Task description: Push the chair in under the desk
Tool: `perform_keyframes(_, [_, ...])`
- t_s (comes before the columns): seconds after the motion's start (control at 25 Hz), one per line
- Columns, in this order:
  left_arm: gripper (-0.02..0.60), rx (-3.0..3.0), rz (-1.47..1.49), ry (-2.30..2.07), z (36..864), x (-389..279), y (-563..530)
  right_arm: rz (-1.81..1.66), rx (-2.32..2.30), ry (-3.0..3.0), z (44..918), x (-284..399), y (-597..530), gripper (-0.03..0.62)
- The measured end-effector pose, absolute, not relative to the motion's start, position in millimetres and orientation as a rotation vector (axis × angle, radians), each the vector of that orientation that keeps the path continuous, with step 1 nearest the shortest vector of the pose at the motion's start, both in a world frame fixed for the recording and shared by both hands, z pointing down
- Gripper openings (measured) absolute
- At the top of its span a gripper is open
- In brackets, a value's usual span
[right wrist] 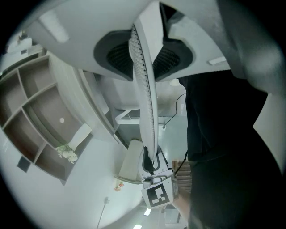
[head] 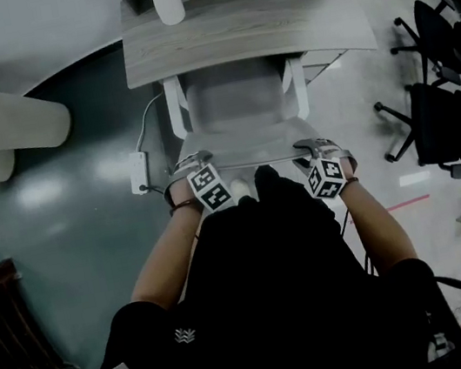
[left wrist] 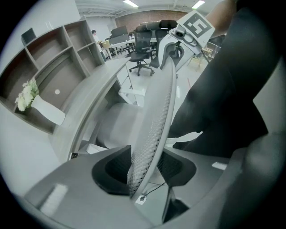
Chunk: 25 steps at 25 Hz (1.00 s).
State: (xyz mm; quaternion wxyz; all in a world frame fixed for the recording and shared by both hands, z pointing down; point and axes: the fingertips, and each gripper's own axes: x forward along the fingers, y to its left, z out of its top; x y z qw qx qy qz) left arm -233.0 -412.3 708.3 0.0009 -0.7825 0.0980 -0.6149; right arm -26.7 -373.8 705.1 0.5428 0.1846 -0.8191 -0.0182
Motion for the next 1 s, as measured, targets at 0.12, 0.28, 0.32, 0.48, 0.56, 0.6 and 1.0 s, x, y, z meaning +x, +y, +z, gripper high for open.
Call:
perform_keyframes(0.12, [0.184, -2.448, -1.923, 0.315, 708.5, -232.9, -421.5, -0.051, 0.437, -1.952, 705.2, -26.9, -381.2, 0.138])
perform_keyframes(0.28, [0.184, -2.434, -1.934, 0.315, 709.3, -234.4, -435.3, -0.059, 0.439, -1.956, 705.3, -28.7, -393.4, 0.137])
perform_keyframes(0.32, [0.184, -2.433, -1.936, 0.316, 709.3, -234.2, -438.7, -0.059, 0.435, -1.956, 705.3, -28.4, -396.7, 0.137])
perform_keyframes(0.48, [0.184, -2.423, -1.929, 0.337, 708.9, -232.0, -449.8, -0.060, 0.429, -1.955, 704.6, -25.7, -408.7, 0.137])
perform_keyframes(0.56, [0.184, -2.421, -1.923, 0.347, 709.2, -230.1, -455.5, -0.066, 0.429, -1.955, 704.6, -23.7, -414.9, 0.137])
perform_keyframes(0.6, [0.184, -2.420, -1.923, 0.349, 709.3, -229.1, -458.8, -0.069, 0.430, -1.956, 704.6, -22.8, -418.2, 0.137])
perform_keyframes(1.0, [0.184, -2.401, -1.930, 0.381, 709.7, -218.7, -486.9, -0.094, 0.420, -1.963, 704.6, -11.5, -449.8, 0.137])
